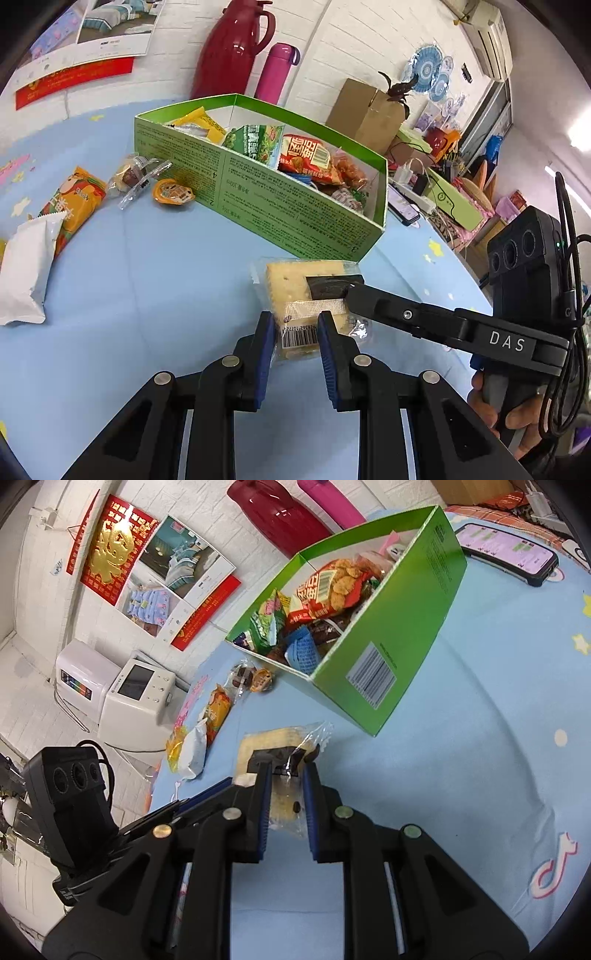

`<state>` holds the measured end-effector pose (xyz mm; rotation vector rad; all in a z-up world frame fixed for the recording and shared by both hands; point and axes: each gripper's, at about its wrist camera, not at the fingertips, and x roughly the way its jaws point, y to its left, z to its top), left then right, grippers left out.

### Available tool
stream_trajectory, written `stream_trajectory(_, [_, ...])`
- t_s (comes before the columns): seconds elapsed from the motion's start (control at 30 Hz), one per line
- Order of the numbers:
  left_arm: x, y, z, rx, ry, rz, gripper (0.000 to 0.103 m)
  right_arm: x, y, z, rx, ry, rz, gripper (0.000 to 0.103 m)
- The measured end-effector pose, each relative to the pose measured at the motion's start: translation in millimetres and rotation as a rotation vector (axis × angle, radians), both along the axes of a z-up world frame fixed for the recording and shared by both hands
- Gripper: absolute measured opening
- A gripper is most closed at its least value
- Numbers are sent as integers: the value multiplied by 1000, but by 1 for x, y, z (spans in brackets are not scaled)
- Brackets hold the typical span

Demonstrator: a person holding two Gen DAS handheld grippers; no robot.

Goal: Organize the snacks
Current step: 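Grasp the cream cracker packet with the left tool while the right tool grasps a small clear packet, then carry both packets into the green box and open both tools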

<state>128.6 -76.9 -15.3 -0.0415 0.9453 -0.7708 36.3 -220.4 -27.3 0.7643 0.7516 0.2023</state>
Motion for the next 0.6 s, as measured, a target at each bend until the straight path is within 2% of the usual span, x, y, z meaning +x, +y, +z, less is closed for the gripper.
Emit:
stream_trajectory(0.17, [2, -8, 36, -45, -72, -7, 24, -1, -8, 38, -18, -103, -17, 19])
stream_trajectory(0.33, [25, -26, 73, -73, -140, -14, 24, 22, -26, 74, -63, -177, -52, 19])
stream_trajectory(0.47, [55, -50, 87, -73, -152, -15, 24, 51, -43, 83, -78, -188, -79, 20])
stream_trajectory(0.6, [86, -67, 86, -66, -132, 3, 24, 80, -59, 77, -85, -181, -92, 22])
